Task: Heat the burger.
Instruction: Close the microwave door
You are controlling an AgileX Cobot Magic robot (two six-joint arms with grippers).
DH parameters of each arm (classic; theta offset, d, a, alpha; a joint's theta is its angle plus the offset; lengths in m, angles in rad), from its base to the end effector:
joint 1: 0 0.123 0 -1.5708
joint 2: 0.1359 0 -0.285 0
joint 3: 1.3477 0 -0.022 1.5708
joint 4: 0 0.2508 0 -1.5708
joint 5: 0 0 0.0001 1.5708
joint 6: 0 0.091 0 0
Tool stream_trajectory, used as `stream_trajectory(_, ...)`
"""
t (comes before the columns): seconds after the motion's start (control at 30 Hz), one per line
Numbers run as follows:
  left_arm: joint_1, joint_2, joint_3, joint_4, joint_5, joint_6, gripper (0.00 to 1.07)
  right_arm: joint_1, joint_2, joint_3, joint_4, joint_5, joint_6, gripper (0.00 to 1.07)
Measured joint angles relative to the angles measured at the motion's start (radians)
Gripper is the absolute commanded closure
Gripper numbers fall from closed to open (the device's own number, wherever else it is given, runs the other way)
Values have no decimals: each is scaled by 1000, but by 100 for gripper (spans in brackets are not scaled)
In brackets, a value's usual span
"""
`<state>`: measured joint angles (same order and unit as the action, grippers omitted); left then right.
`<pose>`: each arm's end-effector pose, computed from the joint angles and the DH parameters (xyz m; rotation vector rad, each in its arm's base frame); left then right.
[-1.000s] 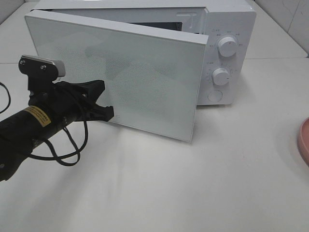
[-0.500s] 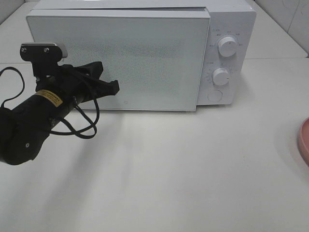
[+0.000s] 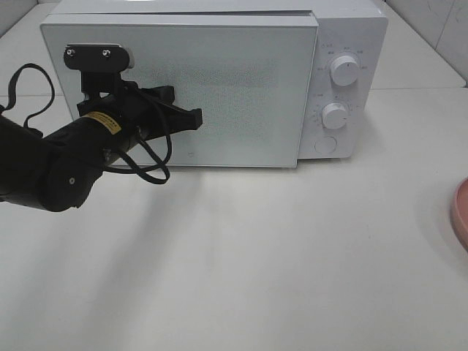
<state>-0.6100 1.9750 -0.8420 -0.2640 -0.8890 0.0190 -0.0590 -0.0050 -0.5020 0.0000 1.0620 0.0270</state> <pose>0.3212 -0.2020 0.1459 0.2528 1.7381 -0.3783 -0.0059 0.0003 0.2777 0.0876 2.0368 -0.0201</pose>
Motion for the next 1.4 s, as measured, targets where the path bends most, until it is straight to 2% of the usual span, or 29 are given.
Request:
stream_trajectory(0.33, -6, 14, -38, 1, 43, 17, 107, 0, 0, 0, 0, 0, 0, 9)
stream_trajectory(0.7, -41, 69, -157, 33, 191, 25, 107, 0, 0, 0, 0, 0, 0, 9)
stream_trajectory(0.77, -42, 74, -179, 25, 197, 39, 107, 0, 0, 0, 0, 0, 0, 9)
stream_trajectory(0.9, -53, 94, -212, 26, 209, 106, 107, 0, 0, 0, 0, 0, 0, 9)
stream_trajectory(1.03, -63, 97, -233, 23, 228, 116, 107, 0, 0, 0, 0, 0, 0, 9)
stream_trajectory(1.2, -85, 98, -247, -14, 228, 123, 107, 0, 0, 0, 0, 0, 0, 9)
stream_trajectory(1.4, -117, 76, -263, -103, 256, 123, 107, 0, 0, 0, 0, 0, 0, 9)
